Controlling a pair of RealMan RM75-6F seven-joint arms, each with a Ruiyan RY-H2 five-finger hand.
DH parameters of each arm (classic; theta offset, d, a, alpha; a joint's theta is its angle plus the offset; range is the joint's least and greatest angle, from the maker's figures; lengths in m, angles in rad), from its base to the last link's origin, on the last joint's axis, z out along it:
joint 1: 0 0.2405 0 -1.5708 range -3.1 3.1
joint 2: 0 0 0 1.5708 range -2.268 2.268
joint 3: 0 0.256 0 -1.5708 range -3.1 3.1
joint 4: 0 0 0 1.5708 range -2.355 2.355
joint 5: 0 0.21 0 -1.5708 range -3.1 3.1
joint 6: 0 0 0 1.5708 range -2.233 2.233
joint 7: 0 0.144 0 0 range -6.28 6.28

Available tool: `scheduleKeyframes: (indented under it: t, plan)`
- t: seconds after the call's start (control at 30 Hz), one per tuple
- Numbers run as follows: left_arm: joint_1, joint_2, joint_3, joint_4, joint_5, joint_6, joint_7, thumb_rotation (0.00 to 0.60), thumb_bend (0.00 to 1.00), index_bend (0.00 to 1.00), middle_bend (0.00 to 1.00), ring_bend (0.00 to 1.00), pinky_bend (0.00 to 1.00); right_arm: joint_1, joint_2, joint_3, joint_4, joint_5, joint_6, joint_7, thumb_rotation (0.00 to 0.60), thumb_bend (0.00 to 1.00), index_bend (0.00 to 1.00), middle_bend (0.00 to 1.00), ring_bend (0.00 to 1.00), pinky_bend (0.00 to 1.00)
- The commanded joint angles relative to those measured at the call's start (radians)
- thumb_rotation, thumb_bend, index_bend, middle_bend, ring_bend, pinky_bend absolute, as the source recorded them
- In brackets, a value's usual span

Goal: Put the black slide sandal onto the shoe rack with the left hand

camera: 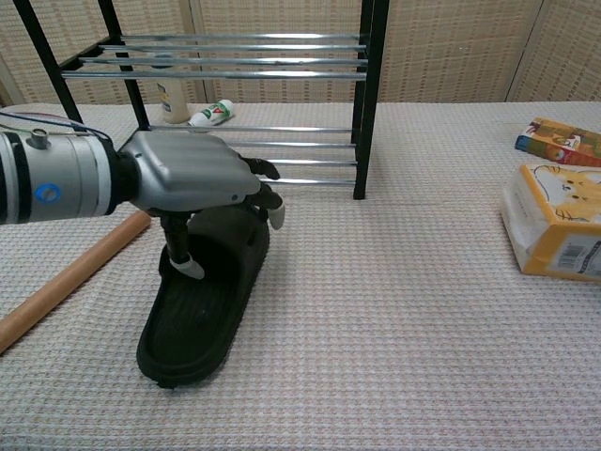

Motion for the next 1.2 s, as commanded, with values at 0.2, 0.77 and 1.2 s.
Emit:
scheduleKeyframes:
  t: [0.2, 0.77, 1.2]
  plan:
    - [0.204, 0.072, 0.121, 0.154, 0.564, 0.225, -0.39, 0.6, 0.17, 0.23, 0.26, 0.06, 0.24, -0.004, 0.005, -0.002, -0.022, -0.008, 0.005, -0.018, 0.6, 0.54, 0.0, 0.14, 0.09, 0.06]
    - [0.326, -0.037, 0.166, 0.508, 0.821, 0.318, -0.436, 0.6, 0.17, 0.23, 0.25, 0.06, 0.24, -0.026, 0.017, -0.013, -0.082, -0.016, 0.013, -0.072, 0.6, 0.54, 0.0, 0.14, 0.09, 0.06]
    - [0.331, -0.108, 0.146, 0.561, 0.902, 0.306, -0.446, 0.6, 0.14, 0.2, 0.2, 0.06, 0.24, -0.035, 0.019, -0.012, -0.107, -0.01, 0.011, -0.095, 0.6, 0.54, 0.0, 0.14, 0.09, 0.06]
